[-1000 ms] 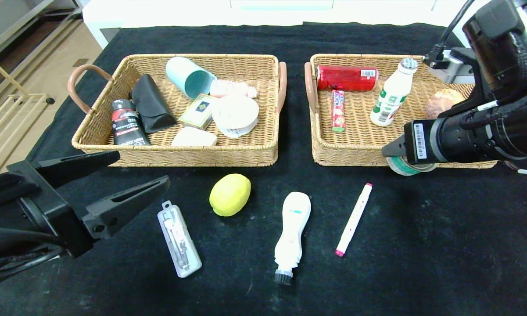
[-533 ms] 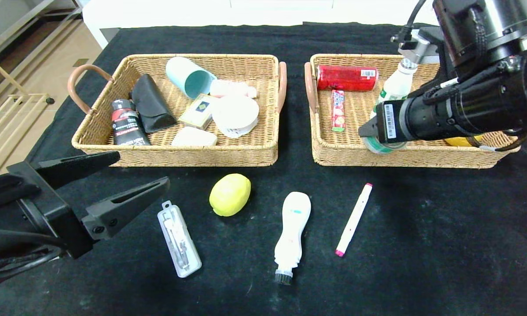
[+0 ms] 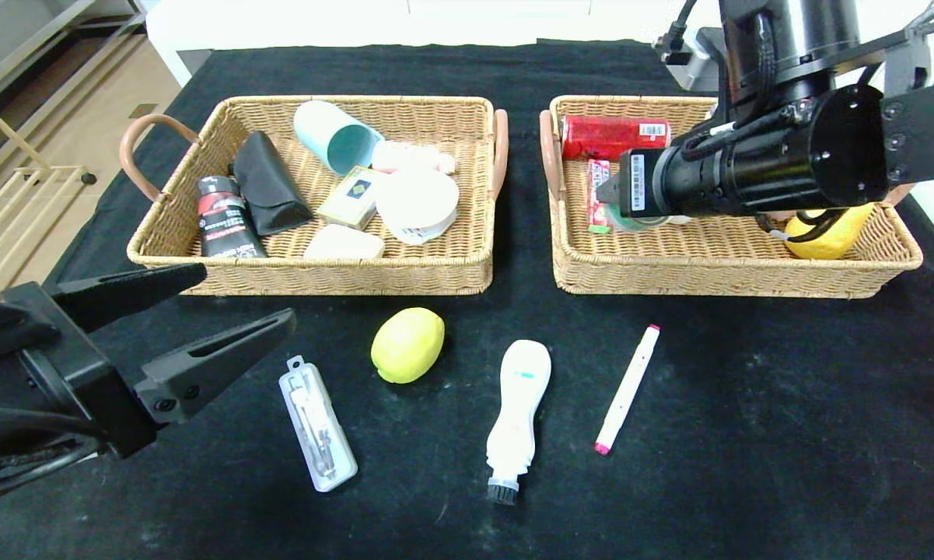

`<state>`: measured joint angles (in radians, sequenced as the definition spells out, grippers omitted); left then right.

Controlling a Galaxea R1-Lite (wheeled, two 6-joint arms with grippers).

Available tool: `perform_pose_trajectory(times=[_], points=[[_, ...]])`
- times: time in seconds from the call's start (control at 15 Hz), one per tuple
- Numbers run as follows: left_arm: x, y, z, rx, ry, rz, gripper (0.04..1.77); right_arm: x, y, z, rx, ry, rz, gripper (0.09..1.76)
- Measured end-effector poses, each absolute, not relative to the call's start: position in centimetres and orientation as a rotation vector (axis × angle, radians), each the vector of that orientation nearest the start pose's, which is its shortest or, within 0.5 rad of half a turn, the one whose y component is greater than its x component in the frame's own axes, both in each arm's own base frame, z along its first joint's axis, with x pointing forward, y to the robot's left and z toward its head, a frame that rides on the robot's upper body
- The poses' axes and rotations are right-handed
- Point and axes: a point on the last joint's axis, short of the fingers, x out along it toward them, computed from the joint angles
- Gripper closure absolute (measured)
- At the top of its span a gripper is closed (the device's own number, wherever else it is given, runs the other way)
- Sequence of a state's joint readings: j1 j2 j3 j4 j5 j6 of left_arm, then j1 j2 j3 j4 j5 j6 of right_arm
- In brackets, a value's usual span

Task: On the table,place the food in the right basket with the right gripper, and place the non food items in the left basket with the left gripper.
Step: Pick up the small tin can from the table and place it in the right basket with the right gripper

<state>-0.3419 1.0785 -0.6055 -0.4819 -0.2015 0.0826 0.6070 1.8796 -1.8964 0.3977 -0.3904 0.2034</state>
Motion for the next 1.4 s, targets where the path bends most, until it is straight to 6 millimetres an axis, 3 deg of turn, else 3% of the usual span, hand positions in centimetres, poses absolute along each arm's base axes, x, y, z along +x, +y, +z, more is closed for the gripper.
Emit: perform_pose_trajectory(times=[0.53,0.93,1.4], points=[[13.9,-5.4,25.3,0.08,-0.034,-0.543,0.09,32.5,20.2,31.8,0.055,0.28,0.16,0.67],[13.9,-5.4,25.4,0.079,-0.037,-0.542,0.09,33.0,20.4,31.2,0.043,0.292,0.156,0.67],[13.9,-5.4,25.4,0.081,-0.038,-0.542,0.09,32.7,20.2,31.5,0.048,0.291,0.157,0.37]])
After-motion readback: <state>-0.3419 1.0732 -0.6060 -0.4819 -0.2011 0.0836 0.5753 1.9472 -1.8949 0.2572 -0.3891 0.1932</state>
